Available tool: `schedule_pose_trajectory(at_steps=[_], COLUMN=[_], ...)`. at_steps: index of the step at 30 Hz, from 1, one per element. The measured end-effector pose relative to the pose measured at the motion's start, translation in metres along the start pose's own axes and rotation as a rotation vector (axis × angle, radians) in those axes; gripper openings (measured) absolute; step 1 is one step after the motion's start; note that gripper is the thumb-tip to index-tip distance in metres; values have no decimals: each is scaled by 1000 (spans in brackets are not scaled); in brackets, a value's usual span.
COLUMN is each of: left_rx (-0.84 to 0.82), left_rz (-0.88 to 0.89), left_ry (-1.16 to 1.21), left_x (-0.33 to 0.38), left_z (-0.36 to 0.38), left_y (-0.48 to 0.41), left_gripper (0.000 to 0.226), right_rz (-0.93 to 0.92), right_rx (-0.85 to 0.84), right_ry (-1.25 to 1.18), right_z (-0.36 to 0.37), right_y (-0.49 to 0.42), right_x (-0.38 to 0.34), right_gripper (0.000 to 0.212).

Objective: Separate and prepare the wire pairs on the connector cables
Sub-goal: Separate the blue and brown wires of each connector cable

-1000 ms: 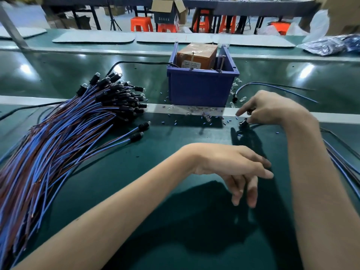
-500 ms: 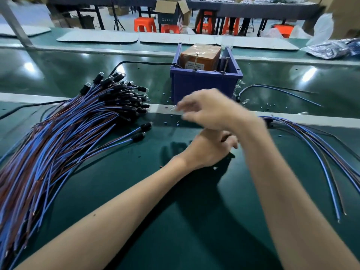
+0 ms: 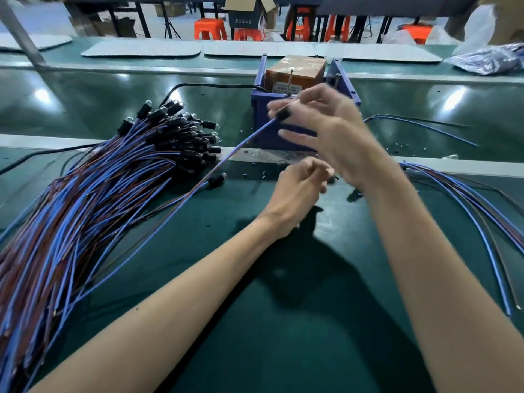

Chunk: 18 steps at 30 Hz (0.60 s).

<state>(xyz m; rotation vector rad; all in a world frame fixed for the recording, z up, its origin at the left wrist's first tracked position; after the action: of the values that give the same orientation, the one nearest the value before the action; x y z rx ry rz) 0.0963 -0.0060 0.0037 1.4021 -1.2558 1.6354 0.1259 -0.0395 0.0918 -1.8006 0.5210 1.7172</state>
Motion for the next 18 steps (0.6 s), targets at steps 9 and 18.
schedule_pose_trajectory(at_steps=[9, 18], left_rx=[211, 505], left_rz=[-20, 40], left_ry=[367, 405], left_x=[8, 4], left_z=[-17, -37], left_y=[3, 1], left_gripper=[17, 19], right_rz=[51, 300], right_rx=[504, 393], right_ry=[-301, 356], right_z=[-81, -85], right_y=[12, 10], right_x=[15, 29], right_gripper=[19, 24])
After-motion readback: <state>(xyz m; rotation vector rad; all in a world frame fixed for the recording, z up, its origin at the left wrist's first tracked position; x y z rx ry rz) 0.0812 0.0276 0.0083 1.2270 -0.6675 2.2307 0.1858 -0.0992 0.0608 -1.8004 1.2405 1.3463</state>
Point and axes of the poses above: each hand's wrist, its own y-axis away from the middle knuckle, its own z-axis out of the palm, x = y × z, the point moved 7 cm from there along -y, towards the middle knuckle, and after that the axes turned 8 degrees about z, right-handed, at the moved point
